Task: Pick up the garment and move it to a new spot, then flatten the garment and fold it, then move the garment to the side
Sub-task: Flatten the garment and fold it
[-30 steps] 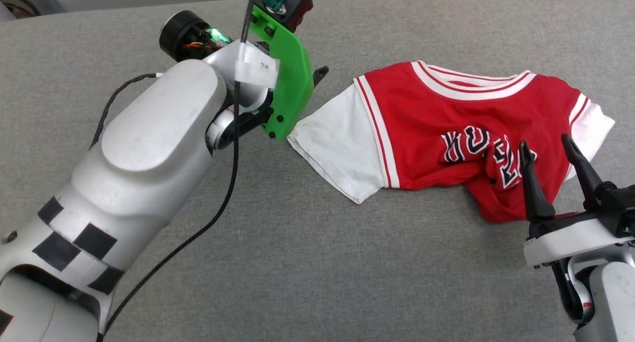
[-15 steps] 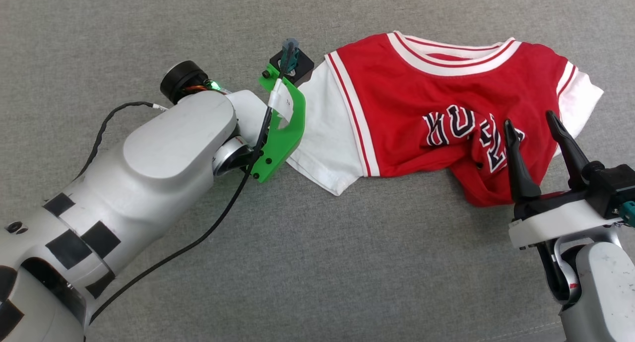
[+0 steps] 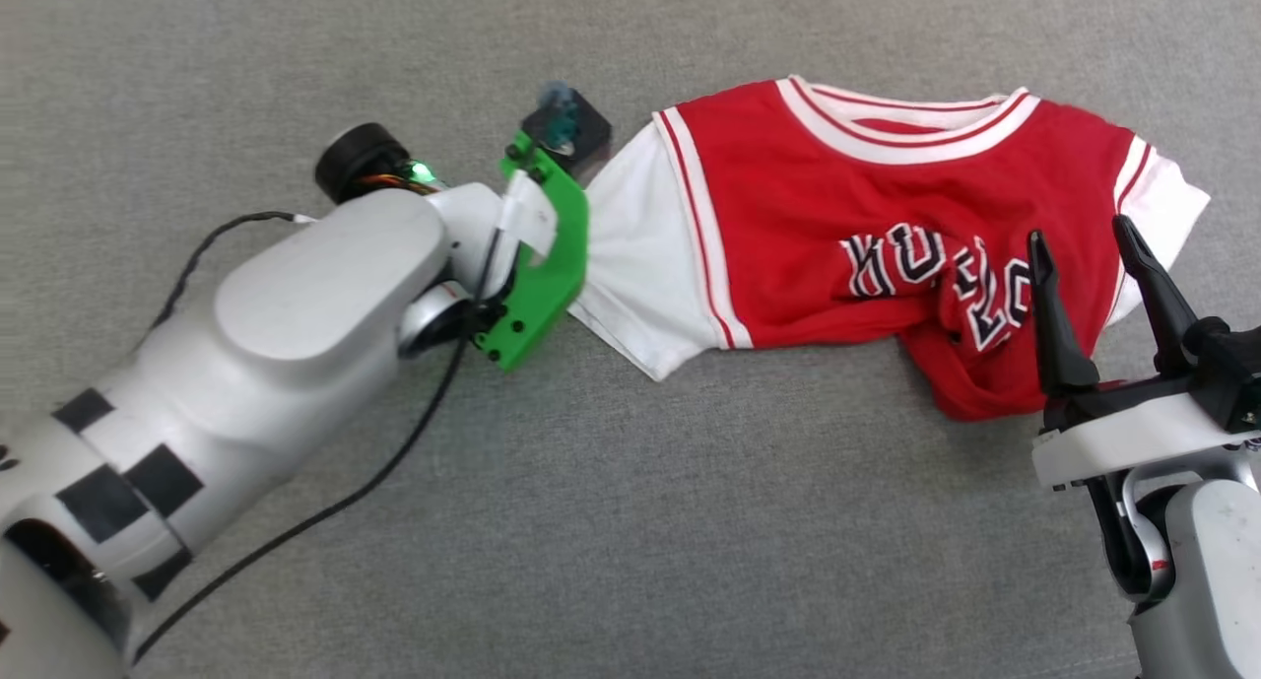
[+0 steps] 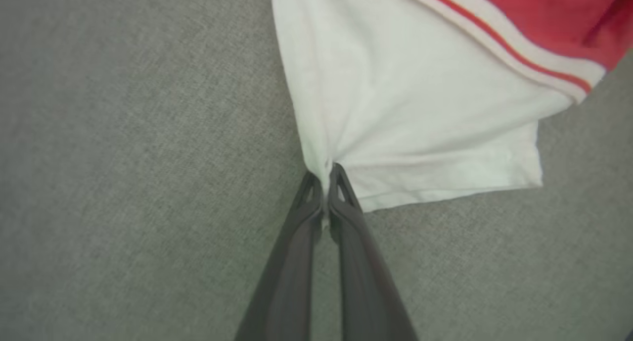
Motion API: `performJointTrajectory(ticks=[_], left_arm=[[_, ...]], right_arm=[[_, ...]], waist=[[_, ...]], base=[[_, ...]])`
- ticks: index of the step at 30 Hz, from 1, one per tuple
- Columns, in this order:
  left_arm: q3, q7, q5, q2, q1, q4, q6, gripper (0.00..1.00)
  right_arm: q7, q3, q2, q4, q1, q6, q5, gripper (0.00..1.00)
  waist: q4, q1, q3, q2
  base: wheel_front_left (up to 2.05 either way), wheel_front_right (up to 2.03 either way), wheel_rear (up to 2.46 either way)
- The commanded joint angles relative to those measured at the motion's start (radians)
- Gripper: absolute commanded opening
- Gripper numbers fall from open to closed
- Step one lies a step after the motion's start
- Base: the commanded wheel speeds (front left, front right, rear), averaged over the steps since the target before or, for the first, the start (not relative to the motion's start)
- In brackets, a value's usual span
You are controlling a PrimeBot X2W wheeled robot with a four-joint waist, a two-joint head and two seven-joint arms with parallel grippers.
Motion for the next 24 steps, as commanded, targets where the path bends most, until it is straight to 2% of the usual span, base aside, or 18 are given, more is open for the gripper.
performJointTrajectory(ticks=[1,9,12,15,19,20,21,24], left_arm=[[-0.001,-0.017,-0.012,0.036,-0.022,0.003,-0.002,0.00],[0.005,-0.072,-0.060,0.187,-0.002,0.039,-0.002,0.00],[0.008,-0.097,-0.077,0.252,0.048,0.107,0.001,0.00],[0.015,-0.119,-0.094,0.257,0.080,0.142,0.006,0.00],[0.020,-0.167,-0.102,0.236,0.113,0.175,0.011,0.00],[0.021,-0.194,-0.092,0.228,0.115,0.181,0.014,0.68],[0.021,-0.222,-0.080,0.223,0.117,0.187,0.019,1.00],[0.025,-0.329,-0.041,0.201,0.123,0.195,0.031,1.00]], right_arm=[[-0.005,-0.007,-0.005,-0.003,0.015,-0.001,-0.001,1.00],[-0.005,-0.025,-0.007,-0.003,0.052,-0.001,0.002,1.00],[-0.005,-0.032,-0.017,0.006,0.058,-0.001,0.006,1.00],[-0.005,-0.034,-0.019,0.015,0.060,-0.001,0.005,1.00],[-0.005,-0.039,-0.029,0.028,0.056,-0.001,0.012,1.00],[-0.005,-0.040,-0.033,0.032,0.053,-0.001,0.015,1.00],[-0.005,-0.041,-0.037,0.036,0.049,-0.001,0.017,1.00],[-0.005,-0.055,-0.052,0.036,0.040,-0.001,0.017,1.00]], waist=[[0.031,0.0000,-0.038,-0.0001],[0.063,0.0000,-0.086,-0.0001],[0.067,0.0000,-0.090,-0.0001],[0.067,0.0000,-0.085,-0.0001],[0.072,0.0000,-0.083,-0.0001],[0.074,0.0000,-0.086,-0.0001],[0.076,0.0000,-0.090,-0.0001],[0.087,0.0000,-0.115,-0.0001]], base=[[0.00,0.00,0.00],[0.00,0.00,0.00],[0.00,0.00,0.00],[0.00,0.00,0.00],[0.00,0.00,0.00],[0.00,0.00,0.00],[0.00,0.00,0.00],[0.00,0.00,0.00]])
